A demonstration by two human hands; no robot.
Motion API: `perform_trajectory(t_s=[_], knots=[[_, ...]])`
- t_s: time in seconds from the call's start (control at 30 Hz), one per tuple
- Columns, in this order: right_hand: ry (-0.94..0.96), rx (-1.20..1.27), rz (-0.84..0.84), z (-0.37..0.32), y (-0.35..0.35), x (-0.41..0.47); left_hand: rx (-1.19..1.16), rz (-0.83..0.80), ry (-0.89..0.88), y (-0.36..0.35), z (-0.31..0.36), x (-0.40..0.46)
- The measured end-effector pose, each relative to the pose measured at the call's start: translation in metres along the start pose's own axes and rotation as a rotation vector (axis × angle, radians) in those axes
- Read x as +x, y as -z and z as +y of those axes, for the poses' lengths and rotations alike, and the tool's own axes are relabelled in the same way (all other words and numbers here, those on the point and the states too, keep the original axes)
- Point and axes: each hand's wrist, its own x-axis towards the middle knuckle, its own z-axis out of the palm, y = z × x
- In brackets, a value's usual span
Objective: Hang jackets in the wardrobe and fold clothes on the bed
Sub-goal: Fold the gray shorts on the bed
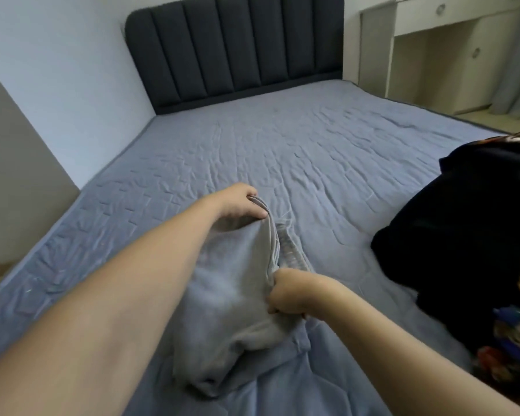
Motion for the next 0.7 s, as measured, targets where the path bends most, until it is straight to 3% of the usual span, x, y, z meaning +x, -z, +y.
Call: perform_trajectory(t_s=[0.1, 0.2, 0.33, 0.47, 0.63, 0.7], knots=[[-0.046, -0.014, -0.036, 0.015, 0.02, -0.01, -0.248, 0.151, 0.002, -0.014, -0.007, 0.002], [-0.127, -0.058, -0.078, 0.029, 0.031, -0.013, -0.465, 0.167, -0.03, -0.041, -0.007, 0.008], [-0.34, 0.05, -0.226, 0.051, 0.021, -0.007, -0.483, 0.137, -0.007, -0.065, -0.01, 0.018], [-0.333, 0.455, 0.037, 0.055, 0.019, 0.009, -0.322, 0.018, 0.217, -0.061, -0.033, 0.017], [-0.194, 0.534, 0.306, 0.046, 0.0, 0.044, -0.108, 0.114, -0.01, -0.061, -0.04, 0.012], [-0.206, 0.632, 0.331, 0.046, 0.0, 0.053, -0.117, 0.12, -0.03, -0.055, -0.038, 0.011]])
